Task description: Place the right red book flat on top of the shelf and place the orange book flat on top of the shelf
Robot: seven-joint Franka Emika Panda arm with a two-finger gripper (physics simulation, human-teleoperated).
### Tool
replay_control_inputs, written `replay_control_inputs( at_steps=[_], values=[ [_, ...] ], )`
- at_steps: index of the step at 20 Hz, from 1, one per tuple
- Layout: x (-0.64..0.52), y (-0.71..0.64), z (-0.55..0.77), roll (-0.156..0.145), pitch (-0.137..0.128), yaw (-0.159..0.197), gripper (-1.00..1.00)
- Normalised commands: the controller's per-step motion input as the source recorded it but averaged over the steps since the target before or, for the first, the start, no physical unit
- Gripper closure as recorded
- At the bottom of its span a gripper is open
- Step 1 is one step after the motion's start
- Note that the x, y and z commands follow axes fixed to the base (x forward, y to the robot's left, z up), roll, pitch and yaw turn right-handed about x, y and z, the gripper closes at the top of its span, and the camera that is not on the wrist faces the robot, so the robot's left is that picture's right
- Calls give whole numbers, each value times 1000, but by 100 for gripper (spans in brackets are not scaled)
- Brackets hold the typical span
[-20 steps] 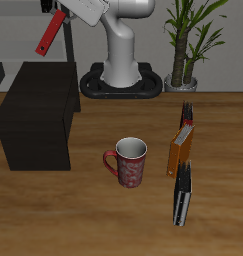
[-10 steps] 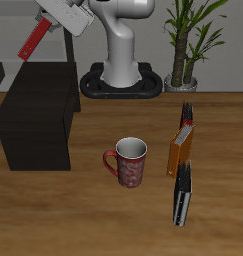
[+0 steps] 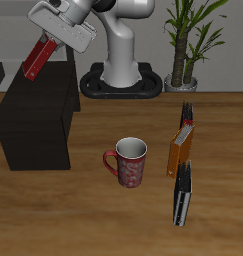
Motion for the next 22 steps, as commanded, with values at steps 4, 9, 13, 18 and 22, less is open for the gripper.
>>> replay_control_inputs(
  at_steps=[4,9,13,18,22],
  values=[
    [279,410,-266,146,131,-65,-100],
    [228,567,-152,174,92,-17,-100],
    [102,486,22,101,-6,7,-100],
    [91,404,29,70,-27,22,-100],
    [243,307,-16,27,-9,-13,-100]
  ],
)
